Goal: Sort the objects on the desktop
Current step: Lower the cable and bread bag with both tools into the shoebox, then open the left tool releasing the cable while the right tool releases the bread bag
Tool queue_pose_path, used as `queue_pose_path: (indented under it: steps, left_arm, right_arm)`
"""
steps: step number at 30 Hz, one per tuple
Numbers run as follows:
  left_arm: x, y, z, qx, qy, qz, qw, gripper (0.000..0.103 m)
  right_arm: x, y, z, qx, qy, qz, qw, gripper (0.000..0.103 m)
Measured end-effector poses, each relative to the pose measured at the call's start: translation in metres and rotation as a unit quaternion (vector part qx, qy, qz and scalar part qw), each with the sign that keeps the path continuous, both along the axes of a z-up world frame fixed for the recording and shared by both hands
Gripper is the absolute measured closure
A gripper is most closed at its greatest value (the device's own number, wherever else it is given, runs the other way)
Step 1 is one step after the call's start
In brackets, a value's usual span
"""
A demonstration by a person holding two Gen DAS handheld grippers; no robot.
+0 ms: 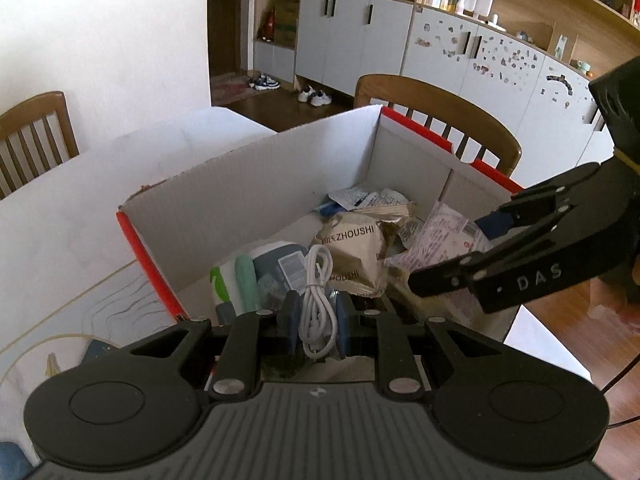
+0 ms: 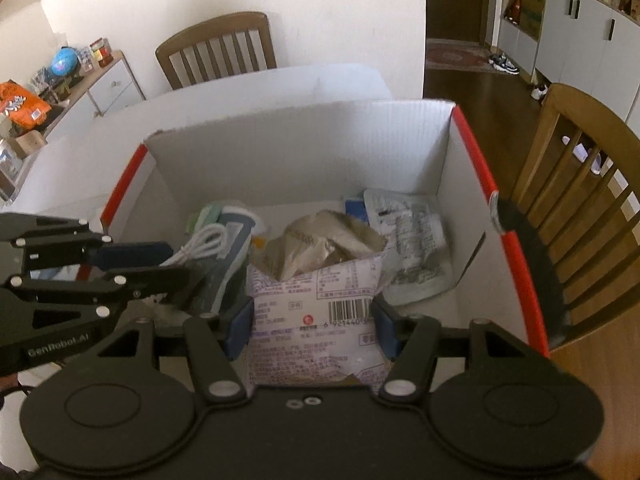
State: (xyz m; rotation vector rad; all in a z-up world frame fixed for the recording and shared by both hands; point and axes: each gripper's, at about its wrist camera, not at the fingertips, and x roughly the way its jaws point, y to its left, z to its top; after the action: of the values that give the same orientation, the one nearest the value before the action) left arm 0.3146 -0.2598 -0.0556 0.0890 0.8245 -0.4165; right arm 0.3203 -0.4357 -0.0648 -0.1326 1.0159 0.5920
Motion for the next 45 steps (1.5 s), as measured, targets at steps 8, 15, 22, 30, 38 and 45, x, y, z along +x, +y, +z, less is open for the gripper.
queue_pose_path:
  steps: [8, 15, 22, 30, 38, 45]
  left_arm:
    - [0.002, -0.002, 0.001, -0.002, 0.008, 0.004, 1.0, 0.085]
    - [0.003, -0.001, 0.003, 0.003, 0.012, 0.007, 0.9999, 0.085]
    - [-0.003, 0.0, 0.004, 0.003, 0.015, 0.007, 0.9998, 0.083]
    - [-0.013, 0.001, 0.007, 0.004, 0.014, 0.007, 0.9999, 0.082]
    - [-0.025, 0.005, 0.019, -0.003, 0.005, 0.013, 0.9999, 0.066]
    - [-0.036, 0.015, 0.034, -0.021, -0.016, 0.03, 0.9992, 0.033]
  right_arm:
    - [-0.002, 0.003, -0.002, -0.008, 0.003, 0.006, 1.0, 0.041]
    - [-0.006, 0.001, 0.0, -0.006, 0.003, 0.009, 1.0, 0.037]
    - [-0.011, -0.003, 0.008, -0.002, -0.005, 0.006, 1.0, 0.034]
    - [-0.02, -0.008, 0.02, 0.004, -0.017, 0.007, 1.0, 0.034]
    - [-0.027, -0.012, 0.03, 0.012, -0.027, 0.0, 1.0, 0.034]
    - [-0.032, -0.01, 0.033, 0.017, -0.031, -0.002, 0.999, 0.034]
